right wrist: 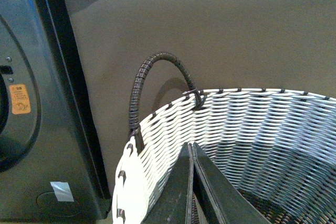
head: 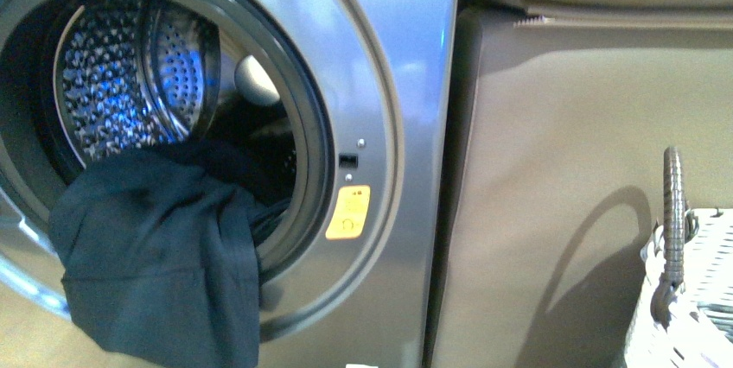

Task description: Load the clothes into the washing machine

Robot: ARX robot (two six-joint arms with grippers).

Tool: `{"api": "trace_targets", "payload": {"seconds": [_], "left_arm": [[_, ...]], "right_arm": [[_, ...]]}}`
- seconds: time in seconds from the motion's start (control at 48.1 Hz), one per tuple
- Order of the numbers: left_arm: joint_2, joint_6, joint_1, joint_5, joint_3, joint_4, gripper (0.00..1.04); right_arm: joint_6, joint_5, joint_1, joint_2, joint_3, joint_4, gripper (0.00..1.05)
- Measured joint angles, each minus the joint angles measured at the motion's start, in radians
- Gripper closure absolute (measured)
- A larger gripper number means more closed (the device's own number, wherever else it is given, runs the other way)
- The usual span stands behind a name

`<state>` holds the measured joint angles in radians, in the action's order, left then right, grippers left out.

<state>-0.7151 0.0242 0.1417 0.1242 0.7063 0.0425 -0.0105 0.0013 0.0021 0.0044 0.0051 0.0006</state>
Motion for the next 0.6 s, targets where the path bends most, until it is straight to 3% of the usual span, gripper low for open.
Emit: {"api": "trace_targets", "payload": {"seconds": [0.125, 0.187, 0.249, 0.374, 0.602], "left_arm": [[0.111, -0.010, -0.031, -0.017, -0.192, 0.055, 0.60], [0.146, -0.014, -0.045, -0.031, -0.251, 0.079, 0.70], [0.177, -0.017, -0.096, -0.110, -0.301, 0.098, 0.81], [0.224, -0.016, -0.138, -0.117, -0.388, 0.126, 1.02], [0.335, -0.017, -0.140, -0.124, -0.533, 0.157, 1.01]], "right_arm": [[0.000, 0.000, 0.000, 0.000, 0.000, 0.000, 1.02], [0.000, 0.000, 0.000, 0.000, 0.000, 0.000, 1.02], [0.000, 0.000, 0.000, 0.000, 0.000, 0.000, 1.02], [0.000, 0.000, 0.000, 0.000, 0.000, 0.000, 1.02], [0.000, 0.000, 0.000, 0.000, 0.000, 0.000, 1.02]]}}
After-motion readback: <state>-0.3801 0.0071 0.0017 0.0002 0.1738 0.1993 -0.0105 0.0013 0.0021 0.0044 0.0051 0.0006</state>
